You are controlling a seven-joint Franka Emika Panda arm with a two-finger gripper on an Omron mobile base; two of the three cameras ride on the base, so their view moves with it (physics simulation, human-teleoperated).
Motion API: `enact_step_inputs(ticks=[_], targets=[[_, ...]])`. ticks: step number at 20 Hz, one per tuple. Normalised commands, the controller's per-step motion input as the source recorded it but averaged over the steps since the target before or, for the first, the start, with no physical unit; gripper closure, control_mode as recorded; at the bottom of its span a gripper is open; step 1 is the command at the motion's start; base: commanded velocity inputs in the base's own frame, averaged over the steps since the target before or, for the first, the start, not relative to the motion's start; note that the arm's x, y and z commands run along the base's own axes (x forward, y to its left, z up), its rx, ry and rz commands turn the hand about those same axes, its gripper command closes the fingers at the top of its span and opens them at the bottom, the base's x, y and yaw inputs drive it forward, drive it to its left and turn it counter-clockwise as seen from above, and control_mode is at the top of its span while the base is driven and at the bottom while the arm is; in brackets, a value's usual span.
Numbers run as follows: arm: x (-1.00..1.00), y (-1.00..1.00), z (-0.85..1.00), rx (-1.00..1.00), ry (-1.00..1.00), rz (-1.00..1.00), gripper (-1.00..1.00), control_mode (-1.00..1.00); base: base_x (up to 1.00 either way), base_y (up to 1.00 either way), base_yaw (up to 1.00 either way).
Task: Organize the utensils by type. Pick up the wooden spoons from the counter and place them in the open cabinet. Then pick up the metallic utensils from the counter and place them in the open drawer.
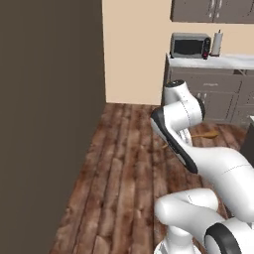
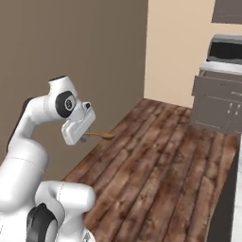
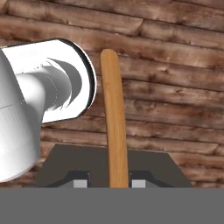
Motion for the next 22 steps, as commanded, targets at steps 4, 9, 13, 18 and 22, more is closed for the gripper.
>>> enact_step_inputs(ticks=[4,9,13,18,22], targets=[[0.00,0.00,0.00,0.00,0.00,0.00,1.00,1.00,1.00,-0.07,-0.08],[0.00,0.00,0.00,0.00,0.00,0.00,1.00,1.00,1.00,-0.04,-0.05],[0.00,0.00,0.00,0.00,0.00,0.00,1.00,1.00,0.93,-0.11,-0.14],[0.00,0.00,0.00,0.00,0.00,0.00,1.00,1.00,0.82,-0.19,-0.26],[0.00,0.00,0.00,0.00,0.00,0.00,1.00,1.00,0.76,-0.20,-0.34]])
